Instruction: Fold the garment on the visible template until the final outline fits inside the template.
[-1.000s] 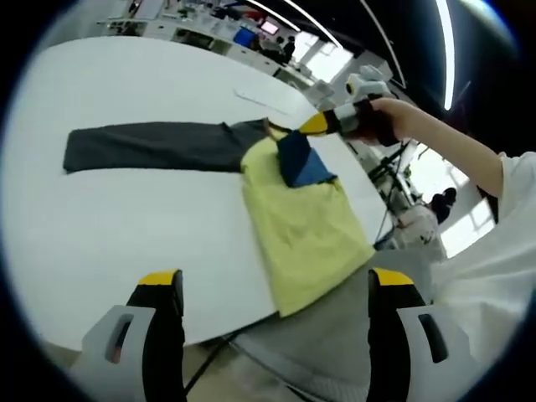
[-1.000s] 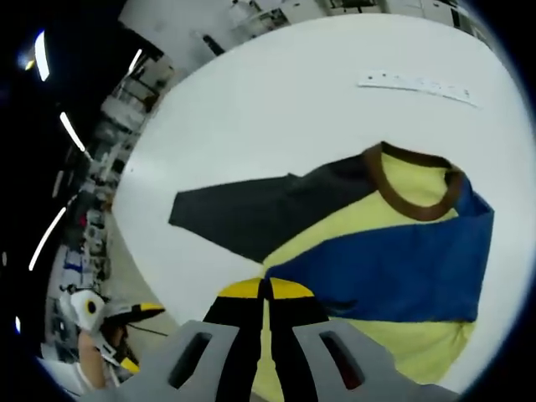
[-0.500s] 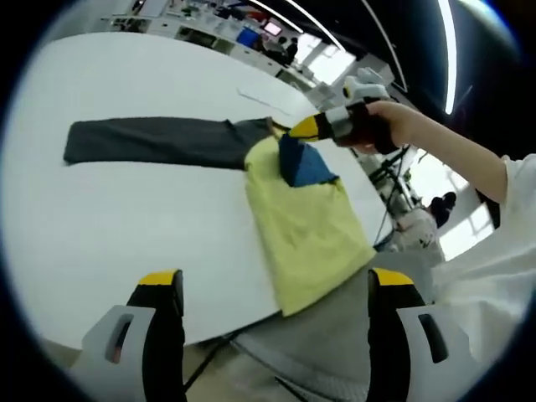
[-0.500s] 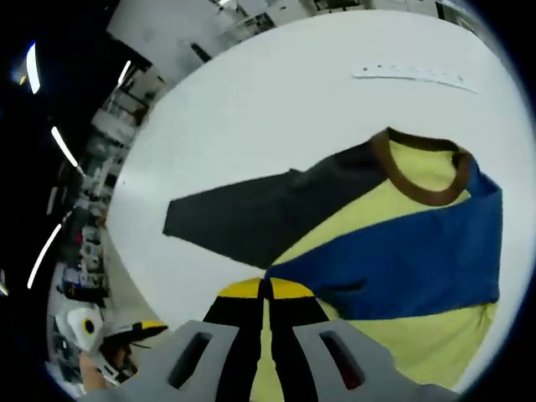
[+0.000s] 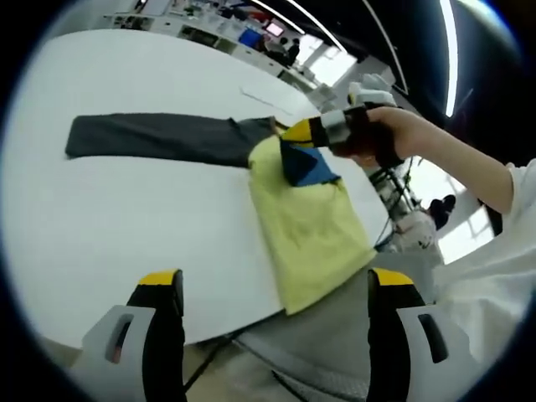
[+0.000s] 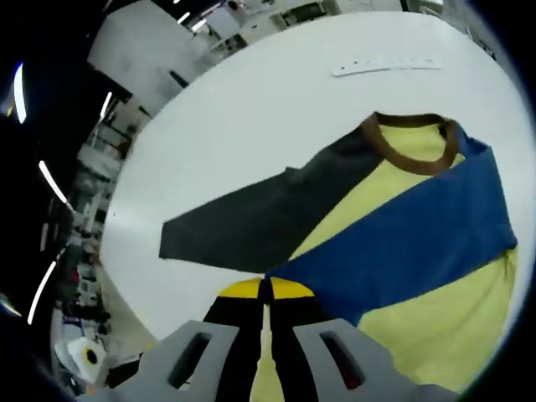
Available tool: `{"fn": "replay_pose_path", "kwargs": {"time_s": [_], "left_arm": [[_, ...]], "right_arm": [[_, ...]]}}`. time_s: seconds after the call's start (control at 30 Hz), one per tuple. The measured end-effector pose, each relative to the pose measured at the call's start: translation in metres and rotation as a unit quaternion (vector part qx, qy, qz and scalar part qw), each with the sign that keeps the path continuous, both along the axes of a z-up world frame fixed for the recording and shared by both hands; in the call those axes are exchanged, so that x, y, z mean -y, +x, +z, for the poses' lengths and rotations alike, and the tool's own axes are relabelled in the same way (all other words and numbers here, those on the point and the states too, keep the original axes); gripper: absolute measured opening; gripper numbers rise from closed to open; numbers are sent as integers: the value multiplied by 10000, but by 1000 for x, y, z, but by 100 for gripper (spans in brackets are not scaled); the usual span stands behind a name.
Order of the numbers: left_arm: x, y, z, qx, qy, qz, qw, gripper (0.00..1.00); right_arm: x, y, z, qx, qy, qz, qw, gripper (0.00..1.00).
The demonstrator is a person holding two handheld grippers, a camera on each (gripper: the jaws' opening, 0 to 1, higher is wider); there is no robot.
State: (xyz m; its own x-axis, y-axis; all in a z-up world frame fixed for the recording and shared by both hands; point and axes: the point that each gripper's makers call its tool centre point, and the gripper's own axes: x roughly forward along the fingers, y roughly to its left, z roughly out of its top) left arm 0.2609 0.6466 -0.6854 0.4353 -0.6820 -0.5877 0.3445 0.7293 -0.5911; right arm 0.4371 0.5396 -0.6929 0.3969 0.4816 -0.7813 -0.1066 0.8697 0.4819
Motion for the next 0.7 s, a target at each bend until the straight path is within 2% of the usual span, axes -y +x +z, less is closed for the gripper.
{"fn": "replay_pose_path", "kwargs": {"time_s": [0.7], "left_arm": [[-14, -5, -9, -92, -43, 198, 9998, 87]], "right_arm": [[-9, 9, -23, -163, -131, -8, 9998, 3]]}}
